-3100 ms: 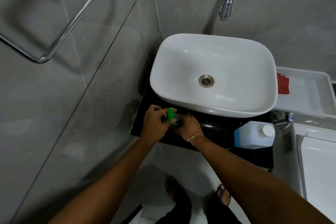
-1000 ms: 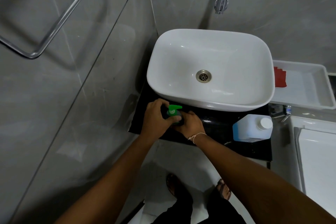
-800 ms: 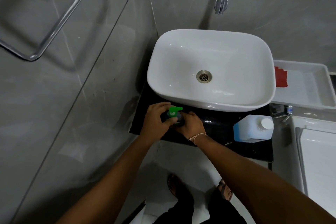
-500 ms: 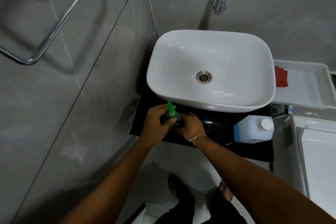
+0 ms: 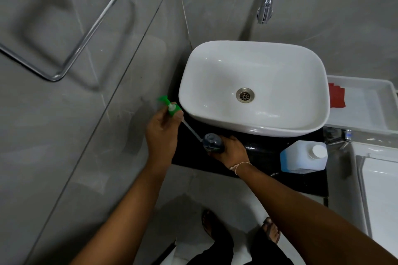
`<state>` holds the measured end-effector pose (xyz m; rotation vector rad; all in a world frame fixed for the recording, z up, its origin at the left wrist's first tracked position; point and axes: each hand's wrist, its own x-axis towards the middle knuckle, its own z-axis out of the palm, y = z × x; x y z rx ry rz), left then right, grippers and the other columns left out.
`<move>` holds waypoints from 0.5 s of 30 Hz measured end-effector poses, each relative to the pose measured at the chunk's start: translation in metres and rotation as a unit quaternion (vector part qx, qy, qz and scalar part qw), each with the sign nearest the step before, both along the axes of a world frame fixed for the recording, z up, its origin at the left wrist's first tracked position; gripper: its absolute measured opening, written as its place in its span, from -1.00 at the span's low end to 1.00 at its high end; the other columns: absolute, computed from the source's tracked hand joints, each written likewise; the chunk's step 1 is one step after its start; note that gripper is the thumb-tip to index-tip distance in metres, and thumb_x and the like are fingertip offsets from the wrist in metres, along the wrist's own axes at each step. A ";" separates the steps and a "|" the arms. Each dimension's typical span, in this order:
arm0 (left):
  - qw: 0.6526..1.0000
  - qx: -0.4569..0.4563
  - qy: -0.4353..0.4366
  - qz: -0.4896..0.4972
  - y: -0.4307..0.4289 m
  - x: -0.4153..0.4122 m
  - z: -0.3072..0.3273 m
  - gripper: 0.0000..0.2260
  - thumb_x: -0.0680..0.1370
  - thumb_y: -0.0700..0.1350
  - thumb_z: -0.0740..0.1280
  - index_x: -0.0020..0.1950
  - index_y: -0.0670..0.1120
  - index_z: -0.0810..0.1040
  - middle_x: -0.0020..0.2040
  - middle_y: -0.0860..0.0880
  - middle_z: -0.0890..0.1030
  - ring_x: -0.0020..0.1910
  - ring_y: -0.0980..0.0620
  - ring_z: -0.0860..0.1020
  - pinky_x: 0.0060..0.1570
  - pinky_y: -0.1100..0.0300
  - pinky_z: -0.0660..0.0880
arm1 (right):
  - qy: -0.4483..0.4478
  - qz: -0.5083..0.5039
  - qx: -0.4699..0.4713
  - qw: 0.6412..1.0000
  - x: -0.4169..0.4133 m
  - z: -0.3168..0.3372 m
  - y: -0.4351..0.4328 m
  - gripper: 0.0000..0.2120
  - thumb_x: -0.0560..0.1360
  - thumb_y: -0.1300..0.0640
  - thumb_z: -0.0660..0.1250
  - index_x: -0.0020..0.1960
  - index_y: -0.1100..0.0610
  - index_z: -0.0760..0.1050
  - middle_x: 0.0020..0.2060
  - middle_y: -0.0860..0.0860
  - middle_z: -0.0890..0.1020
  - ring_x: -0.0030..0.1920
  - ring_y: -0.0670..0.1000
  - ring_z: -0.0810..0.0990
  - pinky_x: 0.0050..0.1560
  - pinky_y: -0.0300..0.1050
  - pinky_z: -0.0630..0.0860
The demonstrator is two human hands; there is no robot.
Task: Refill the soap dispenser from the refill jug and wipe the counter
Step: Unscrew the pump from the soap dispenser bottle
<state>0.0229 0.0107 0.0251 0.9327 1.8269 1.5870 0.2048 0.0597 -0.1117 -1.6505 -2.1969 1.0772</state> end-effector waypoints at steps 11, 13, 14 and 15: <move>0.932 -0.310 0.183 -0.049 0.012 -0.023 -0.078 -0.72 0.47 0.00 0.51 0.11 -0.09 0.69 0.00 -0.15 0.73 -0.04 -0.15 0.68 -0.04 0.04 0.61 | 0.011 -0.021 -0.014 1.000 0.006 -0.003 -0.005 -0.44 0.28 -0.21 0.49 0.24 -0.11 0.49 -0.06 0.11 0.58 0.00 0.14 0.58 0.05 -0.04 0.54; 0.909 -0.347 0.218 -0.073 0.016 -0.022 -0.087 -0.74 0.46 0.04 0.51 0.04 -0.09 0.71 -0.01 -0.17 0.73 -0.06 -0.17 0.68 -0.06 -0.01 0.63 | 0.010 -0.025 -0.011 1.000 0.007 -0.003 -0.006 -0.44 0.27 -0.21 0.50 0.22 -0.12 0.49 -0.08 0.10 0.57 -0.02 0.14 0.58 0.03 -0.05 0.54; 0.899 -0.363 0.232 -0.080 0.018 -0.021 -0.090 -0.75 0.45 0.06 0.51 0.00 -0.08 0.72 -0.03 -0.17 0.73 -0.08 -0.17 0.68 -0.08 -0.02 0.63 | 0.009 -0.025 -0.010 1.000 0.008 -0.003 -0.007 -0.45 0.26 -0.21 0.49 0.22 -0.13 0.49 -0.09 0.09 0.57 -0.02 0.13 0.58 0.03 -0.06 0.54; 0.891 -0.375 0.242 -0.083 0.020 -0.020 -0.091 -0.74 0.44 0.07 0.51 -0.01 -0.08 0.72 -0.03 -0.18 0.73 -0.08 -0.18 0.68 -0.08 -0.01 0.64 | 0.007 -0.024 -0.008 1.000 0.008 -0.003 -0.007 -0.44 0.26 -0.22 0.49 0.22 -0.14 0.49 -0.09 0.09 0.57 -0.02 0.13 0.58 0.03 -0.06 0.54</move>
